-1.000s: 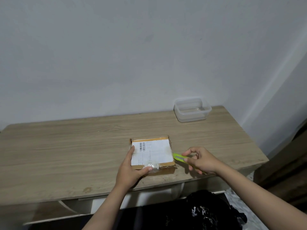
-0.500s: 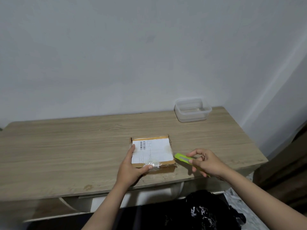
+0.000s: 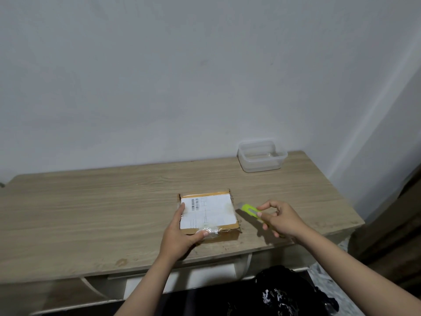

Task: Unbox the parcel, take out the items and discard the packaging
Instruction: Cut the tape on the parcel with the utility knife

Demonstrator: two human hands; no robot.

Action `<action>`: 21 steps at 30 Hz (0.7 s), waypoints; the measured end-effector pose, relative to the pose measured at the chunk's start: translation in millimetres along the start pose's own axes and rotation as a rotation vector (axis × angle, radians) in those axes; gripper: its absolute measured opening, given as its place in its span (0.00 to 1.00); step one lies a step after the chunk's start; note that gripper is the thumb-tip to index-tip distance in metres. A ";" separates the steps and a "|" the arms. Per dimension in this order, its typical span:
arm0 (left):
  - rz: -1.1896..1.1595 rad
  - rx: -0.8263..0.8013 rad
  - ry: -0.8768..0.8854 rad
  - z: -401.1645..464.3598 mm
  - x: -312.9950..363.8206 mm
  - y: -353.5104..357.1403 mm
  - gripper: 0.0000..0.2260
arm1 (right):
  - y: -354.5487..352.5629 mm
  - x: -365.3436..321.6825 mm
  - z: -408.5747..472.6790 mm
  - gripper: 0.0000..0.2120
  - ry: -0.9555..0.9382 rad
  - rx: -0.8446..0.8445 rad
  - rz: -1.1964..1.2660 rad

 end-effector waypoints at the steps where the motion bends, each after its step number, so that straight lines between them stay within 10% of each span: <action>1: 0.002 -0.003 -0.001 -0.2 0.3 -0.1 0.46 | 1.7 -2.1 3.2 0.06 0.002 -0.004 -0.014; 21: -0.003 0.038 -0.013 -3.1 0.7 3.4 0.48 | 6.9 -1.2 -5.6 0.05 0.000 -0.149 -0.019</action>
Point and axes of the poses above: each hand's wrist, its own z-axis towards the middle knuckle, its own y-axis out of the palm, x = y × z, the point moved 4 cm from there along z, towards the middle knuckle, and after that the axes turned 13 degrees about -y, right-handed, at the moved point
